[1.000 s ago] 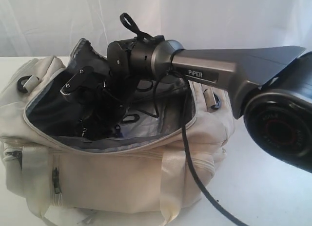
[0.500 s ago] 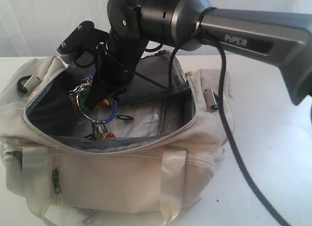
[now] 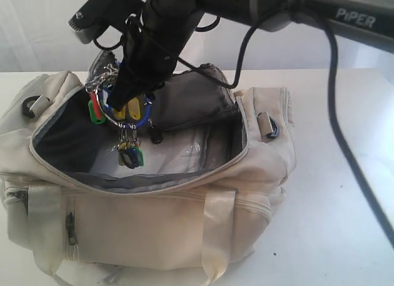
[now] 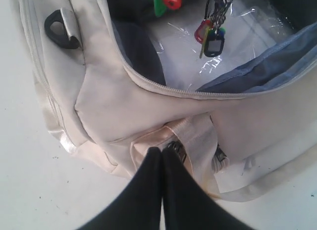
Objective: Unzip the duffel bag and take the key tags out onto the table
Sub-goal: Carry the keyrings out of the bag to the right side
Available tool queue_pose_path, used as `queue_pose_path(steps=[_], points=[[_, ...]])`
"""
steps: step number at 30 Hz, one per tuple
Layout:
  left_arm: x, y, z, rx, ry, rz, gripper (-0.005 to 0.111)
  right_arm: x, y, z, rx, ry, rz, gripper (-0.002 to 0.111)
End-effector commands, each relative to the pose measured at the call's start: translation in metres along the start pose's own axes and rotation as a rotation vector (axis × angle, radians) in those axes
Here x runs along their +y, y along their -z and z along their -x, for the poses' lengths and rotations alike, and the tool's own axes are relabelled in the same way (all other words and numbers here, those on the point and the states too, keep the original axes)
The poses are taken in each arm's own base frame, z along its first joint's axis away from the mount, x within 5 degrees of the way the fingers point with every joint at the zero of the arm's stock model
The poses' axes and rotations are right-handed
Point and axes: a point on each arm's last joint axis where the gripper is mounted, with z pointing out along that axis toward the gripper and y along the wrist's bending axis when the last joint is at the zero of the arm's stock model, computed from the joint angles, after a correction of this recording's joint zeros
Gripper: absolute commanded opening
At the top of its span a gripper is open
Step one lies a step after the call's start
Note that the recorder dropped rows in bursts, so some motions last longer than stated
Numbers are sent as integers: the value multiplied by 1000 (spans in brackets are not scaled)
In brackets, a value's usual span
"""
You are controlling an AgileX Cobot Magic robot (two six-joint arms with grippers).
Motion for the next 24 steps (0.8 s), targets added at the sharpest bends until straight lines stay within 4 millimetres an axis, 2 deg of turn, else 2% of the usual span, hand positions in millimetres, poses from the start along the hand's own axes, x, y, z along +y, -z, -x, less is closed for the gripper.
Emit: queue_pose_path(steps=[1, 7, 11, 14, 20, 24], points=[[0, -3, -3, -14, 21, 3, 0, -13, 38, 2, -46, -28, -41, 0], [0, -10, -10, -1, 32, 2, 0, -28, 85, -6, -59, -54, -78, 0], [0, -10, -10, -7, 31, 8, 0, -37, 118, -19, -90, -80, -118, 0], [0, -10, -10, -8, 31, 9, 0, -42, 139, -36, -89, -112, -145, 0], [0, -10, -10, -10, 31, 10, 0, -49, 178, -82, -56, -197, -229, 0], [0, -10, -10, -10, 31, 10, 0, -48, 194, -117, -19, -280, -285, 0]])
